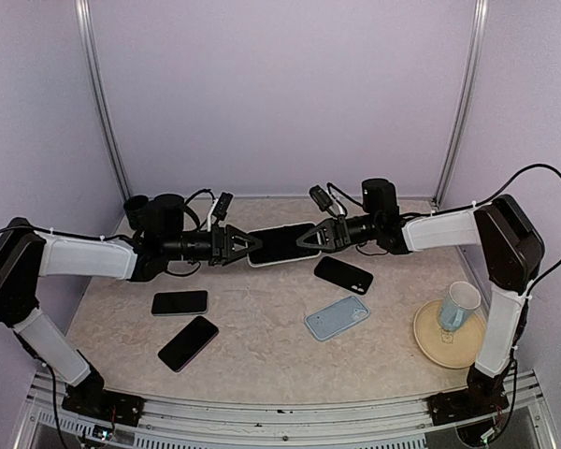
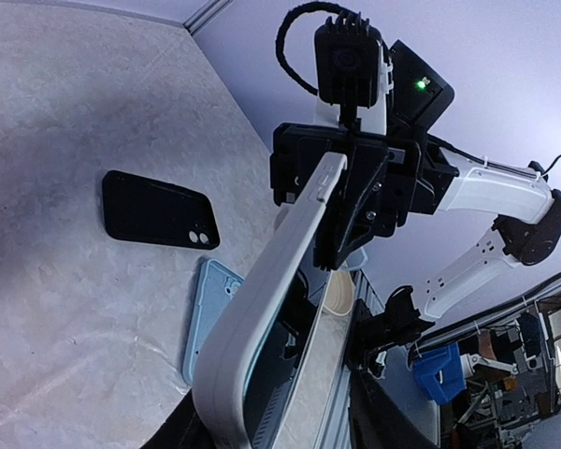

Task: Put the phone into the phone case
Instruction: Press the phone with the phone case.

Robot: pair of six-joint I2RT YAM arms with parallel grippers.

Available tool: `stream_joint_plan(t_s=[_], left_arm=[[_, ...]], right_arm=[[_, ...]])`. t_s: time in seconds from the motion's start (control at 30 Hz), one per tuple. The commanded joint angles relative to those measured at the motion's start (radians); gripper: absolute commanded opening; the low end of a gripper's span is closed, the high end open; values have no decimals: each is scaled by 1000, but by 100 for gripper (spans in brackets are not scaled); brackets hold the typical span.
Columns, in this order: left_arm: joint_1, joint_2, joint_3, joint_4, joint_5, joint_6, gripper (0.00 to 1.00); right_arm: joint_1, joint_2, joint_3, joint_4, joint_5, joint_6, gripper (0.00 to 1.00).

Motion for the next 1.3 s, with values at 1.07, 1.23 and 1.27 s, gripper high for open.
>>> stream_joint_plan(t_s=[1.07, 1.23, 1.27], left_arm=[[40, -105, -129, 319, 156, -87, 40], [43, -94, -117, 289, 136, -76, 50], [45, -92, -110, 266, 124, -68, 52]], right_arm=[[-32, 36, -55, 515, -123, 386, 5], [-31, 12, -38, 361, -104, 268, 5], [-32, 7, -36, 339, -102, 251, 4]])
